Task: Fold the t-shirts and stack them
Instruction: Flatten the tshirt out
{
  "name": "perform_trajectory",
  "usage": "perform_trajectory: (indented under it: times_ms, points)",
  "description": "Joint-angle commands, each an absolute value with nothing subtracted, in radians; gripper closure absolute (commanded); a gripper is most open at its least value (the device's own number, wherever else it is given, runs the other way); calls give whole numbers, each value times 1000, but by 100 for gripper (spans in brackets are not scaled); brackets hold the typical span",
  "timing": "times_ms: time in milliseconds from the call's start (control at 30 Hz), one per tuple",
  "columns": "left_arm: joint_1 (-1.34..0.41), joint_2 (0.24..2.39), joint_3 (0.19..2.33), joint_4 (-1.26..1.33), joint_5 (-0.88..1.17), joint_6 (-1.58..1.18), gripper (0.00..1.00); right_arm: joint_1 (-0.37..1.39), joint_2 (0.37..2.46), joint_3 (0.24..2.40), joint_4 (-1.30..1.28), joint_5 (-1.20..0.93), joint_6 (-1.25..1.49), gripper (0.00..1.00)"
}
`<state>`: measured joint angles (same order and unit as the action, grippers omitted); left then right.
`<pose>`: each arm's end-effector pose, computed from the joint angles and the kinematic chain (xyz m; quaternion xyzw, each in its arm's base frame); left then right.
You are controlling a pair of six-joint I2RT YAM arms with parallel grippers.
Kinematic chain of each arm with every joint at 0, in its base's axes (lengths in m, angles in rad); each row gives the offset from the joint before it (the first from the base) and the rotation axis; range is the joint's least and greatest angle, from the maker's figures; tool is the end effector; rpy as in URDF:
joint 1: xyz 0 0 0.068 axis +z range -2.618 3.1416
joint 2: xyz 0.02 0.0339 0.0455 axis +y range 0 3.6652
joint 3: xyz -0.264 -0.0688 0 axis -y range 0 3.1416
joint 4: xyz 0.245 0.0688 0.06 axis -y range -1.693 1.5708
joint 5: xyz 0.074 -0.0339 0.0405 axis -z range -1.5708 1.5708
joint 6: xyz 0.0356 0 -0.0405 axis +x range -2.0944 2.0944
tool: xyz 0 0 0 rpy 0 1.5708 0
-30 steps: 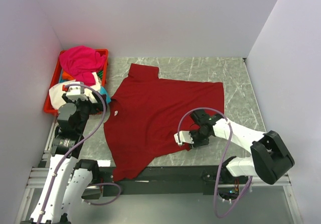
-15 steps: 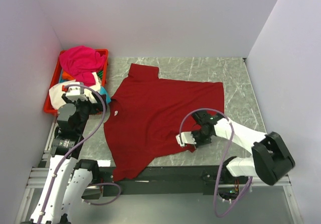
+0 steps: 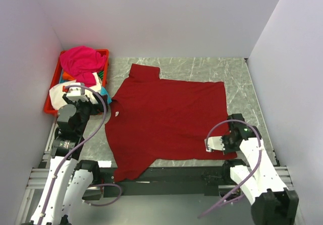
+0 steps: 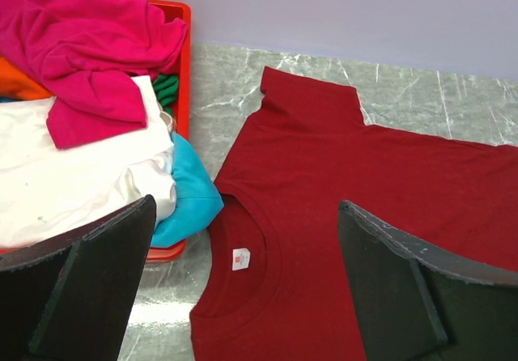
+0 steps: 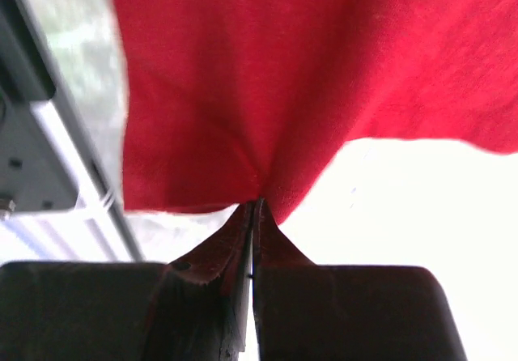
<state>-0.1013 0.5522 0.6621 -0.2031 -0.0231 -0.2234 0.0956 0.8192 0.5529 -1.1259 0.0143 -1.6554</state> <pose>0.1407 -0.0135 0.3283 -0.0529 0.7374 -0.1004 0.6659 0.1109 0.0101 0.1919 -0.7644 0.6385 -0.0678 0.0584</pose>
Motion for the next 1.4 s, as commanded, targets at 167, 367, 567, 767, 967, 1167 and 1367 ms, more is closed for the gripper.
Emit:
perform_trajectory:
  times_ms: [167, 367, 567, 767, 967, 1167, 1367]
  points:
    - [-100, 548, 673, -161, -8, -224, 0, -239, 839, 633, -1135, 51, -1901, 85]
    - [-100, 560, 675, -156, 9, -229, 0, -330, 1010, 820, -1158, -272, -1740, 47]
    - [-100, 633, 683, -114, 92, -284, 1, -330, 1317, 1021, -864, -603, -1150, 45]
    - [-97, 974, 863, -92, 330, -377, 1, -327, 1774, 1413, -681, -649, -508, 47]
    - [-80, 1305, 1074, -81, 416, -426, 4, -281, 2104, 1784, -621, -439, -204, 46]
    - [-60, 1529, 1255, -121, 471, -431, 8, -262, 2396, 2192, -768, -393, -155, 46]
    - [-57, 1620, 1307, -126, 476, -426, 9, -245, 2526, 2379, -862, -384, -179, 47]
